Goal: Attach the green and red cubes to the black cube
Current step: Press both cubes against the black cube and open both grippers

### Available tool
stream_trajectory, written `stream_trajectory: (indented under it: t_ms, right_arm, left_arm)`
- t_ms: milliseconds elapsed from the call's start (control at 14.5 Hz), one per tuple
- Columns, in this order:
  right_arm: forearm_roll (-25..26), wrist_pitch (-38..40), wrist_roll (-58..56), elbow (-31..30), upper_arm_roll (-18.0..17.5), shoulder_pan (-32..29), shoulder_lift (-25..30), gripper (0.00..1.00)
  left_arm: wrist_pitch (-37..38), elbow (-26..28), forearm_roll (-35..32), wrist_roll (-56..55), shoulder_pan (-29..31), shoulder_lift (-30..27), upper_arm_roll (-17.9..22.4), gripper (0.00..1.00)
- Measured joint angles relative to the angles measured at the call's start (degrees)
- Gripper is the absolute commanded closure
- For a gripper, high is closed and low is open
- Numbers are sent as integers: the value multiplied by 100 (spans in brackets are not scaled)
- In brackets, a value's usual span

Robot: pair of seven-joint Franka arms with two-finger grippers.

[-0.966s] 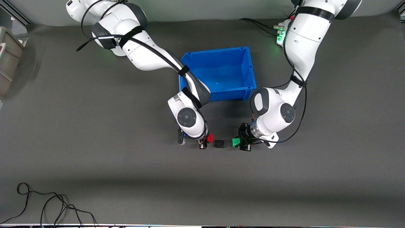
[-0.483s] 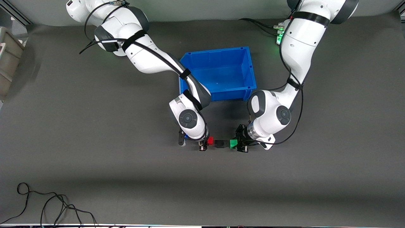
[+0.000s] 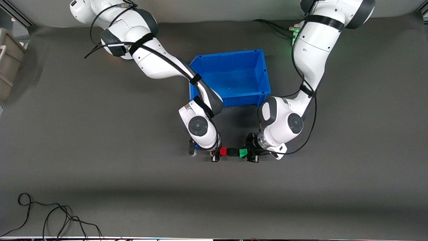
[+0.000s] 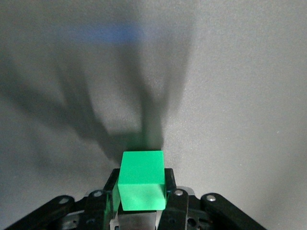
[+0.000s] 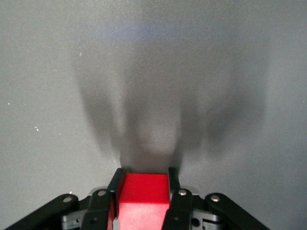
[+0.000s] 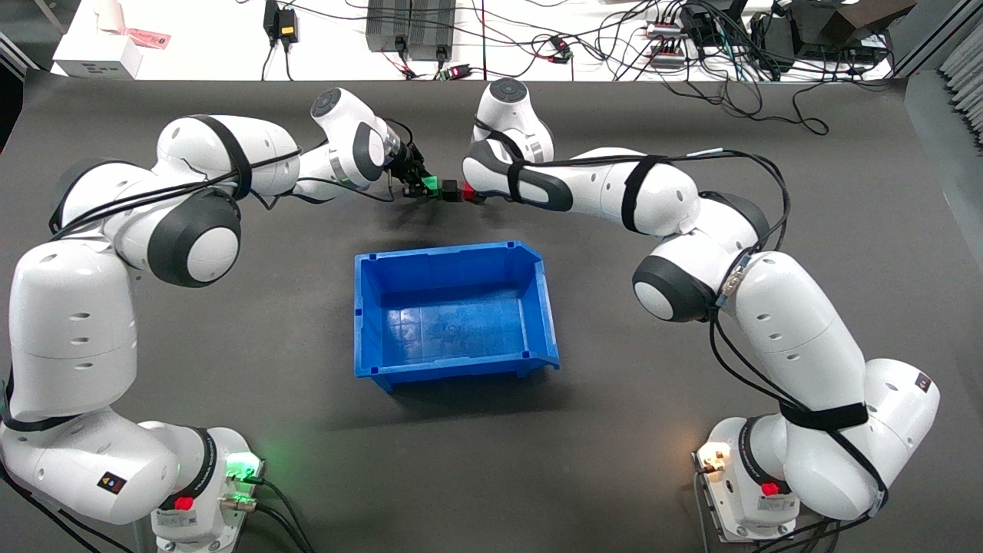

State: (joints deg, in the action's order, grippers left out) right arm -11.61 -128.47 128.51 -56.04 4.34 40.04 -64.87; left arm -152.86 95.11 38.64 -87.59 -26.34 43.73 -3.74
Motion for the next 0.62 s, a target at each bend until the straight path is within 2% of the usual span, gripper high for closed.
stream_trajectory:
  t_ms: [621]
  right_arm:
    - [18, 0, 131, 0, -13, 54, -6, 100]
  left_arm:
    - [0, -32, 0, -136, -189, 0, 26, 98]
